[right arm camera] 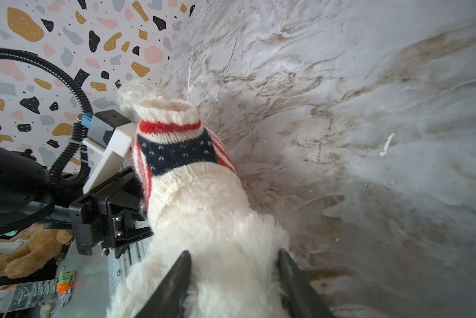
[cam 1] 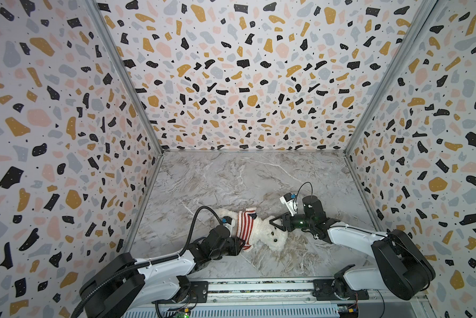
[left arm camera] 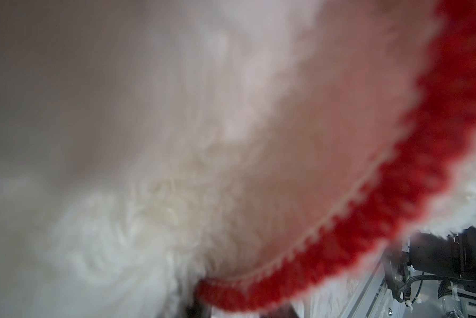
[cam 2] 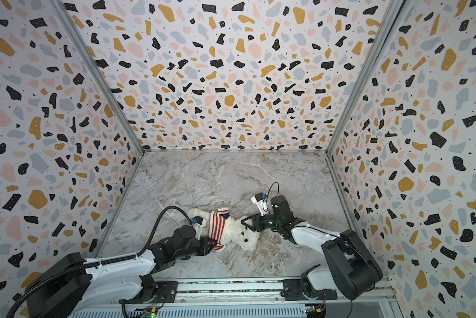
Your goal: Dress the teddy bear
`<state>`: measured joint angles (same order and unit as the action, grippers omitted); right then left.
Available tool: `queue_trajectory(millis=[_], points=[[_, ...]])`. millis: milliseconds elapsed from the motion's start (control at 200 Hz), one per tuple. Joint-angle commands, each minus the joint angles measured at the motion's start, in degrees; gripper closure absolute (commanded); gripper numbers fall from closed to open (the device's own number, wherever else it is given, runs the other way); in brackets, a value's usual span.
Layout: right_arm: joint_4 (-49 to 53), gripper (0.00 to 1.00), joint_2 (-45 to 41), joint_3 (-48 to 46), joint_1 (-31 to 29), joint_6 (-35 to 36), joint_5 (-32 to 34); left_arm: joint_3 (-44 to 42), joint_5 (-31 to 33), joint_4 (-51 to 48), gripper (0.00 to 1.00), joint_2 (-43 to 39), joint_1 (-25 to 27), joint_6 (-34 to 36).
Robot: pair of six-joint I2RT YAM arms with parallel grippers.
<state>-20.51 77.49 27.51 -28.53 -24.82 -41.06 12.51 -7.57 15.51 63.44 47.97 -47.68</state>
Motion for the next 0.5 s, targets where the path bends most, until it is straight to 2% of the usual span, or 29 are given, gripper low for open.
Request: queue_trajectory(millis=[0, 220, 496], points=[[-2.45, 0.55, -1.71, 0.96, -0.56, -0.97, -3.79, -1.04, 1.57, 1.26, 0.71, -0.90, 0.19, -0.41], [-4.93, 0.58, -2.56, 1.41, -0.64, -2.36, -6.07, -1.87, 2.03, 1.05, 0.71, -1.82, 0.20, -0.72], [-6.93, 0.74, -3.25, 1.46, -0.92, -2.48, -7.44, -2.32, 2.90, 0.58, 0.71, -3.22, 0.18, -1.12]])
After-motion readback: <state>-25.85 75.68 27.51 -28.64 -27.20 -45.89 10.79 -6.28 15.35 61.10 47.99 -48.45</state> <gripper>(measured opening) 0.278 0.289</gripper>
